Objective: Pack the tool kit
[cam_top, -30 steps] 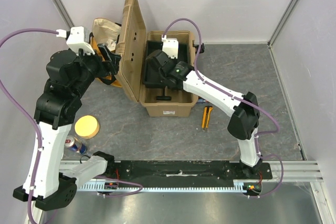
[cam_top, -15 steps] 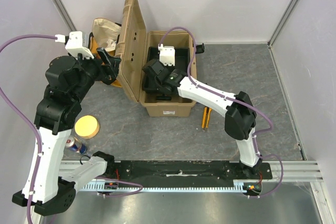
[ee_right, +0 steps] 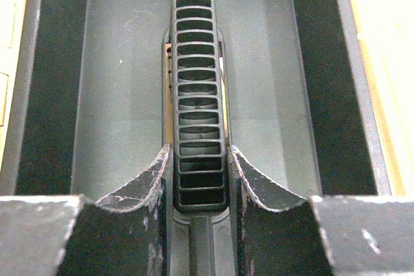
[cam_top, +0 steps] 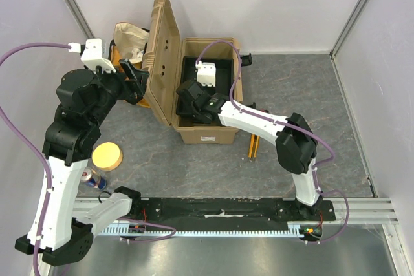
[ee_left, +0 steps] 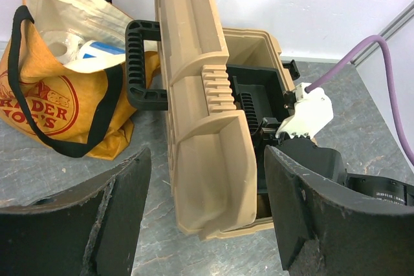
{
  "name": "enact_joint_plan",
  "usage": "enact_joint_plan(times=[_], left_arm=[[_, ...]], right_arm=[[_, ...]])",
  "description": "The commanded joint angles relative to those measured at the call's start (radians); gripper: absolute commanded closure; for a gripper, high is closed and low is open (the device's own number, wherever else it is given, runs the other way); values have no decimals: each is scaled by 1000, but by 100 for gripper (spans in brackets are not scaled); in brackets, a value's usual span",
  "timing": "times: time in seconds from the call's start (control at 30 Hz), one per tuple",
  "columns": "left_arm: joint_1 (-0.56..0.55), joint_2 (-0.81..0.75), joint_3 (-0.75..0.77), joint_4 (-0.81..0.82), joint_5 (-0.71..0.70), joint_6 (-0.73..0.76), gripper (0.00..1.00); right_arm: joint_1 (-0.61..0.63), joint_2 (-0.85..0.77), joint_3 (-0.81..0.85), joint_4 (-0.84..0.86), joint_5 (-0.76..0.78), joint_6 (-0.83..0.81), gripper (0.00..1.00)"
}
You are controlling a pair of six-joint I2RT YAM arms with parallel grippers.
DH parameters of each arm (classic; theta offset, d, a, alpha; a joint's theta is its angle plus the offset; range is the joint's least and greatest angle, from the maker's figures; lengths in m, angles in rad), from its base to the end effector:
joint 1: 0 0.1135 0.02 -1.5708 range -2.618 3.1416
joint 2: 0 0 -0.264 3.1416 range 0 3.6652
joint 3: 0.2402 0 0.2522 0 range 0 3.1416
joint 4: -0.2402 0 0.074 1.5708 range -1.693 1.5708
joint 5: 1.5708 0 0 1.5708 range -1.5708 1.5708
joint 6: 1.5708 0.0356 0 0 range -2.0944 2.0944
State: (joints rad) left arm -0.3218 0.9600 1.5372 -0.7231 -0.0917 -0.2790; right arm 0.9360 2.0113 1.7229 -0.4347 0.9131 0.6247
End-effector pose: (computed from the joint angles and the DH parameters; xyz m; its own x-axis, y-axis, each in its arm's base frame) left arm 0.1428 -0.0442 0.4978 -0.1956 -0.2238 -0.9548 0.1822 0.9484 -0.2597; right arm 0.2933 0.3507 0.2768 -0.4004 0.0593 -0.9144 0.1157 0.9932 0.0137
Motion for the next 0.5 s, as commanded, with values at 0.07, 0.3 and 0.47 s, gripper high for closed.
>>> enact_joint_plan(times=[0.07, 0.3, 0.47], left_arm=[[1, -14, 0, 37, 6, -19, 24], [1, -7, 3, 37, 7, -14, 24], [3, -1, 1, 37, 6, -17, 24]], right_arm=[[-12, -54, -31, -12, 52, -48, 100], [-3, -83, 4, -22, 47, -109, 100], [10, -86, -3, -38, 35, -114, 100]])
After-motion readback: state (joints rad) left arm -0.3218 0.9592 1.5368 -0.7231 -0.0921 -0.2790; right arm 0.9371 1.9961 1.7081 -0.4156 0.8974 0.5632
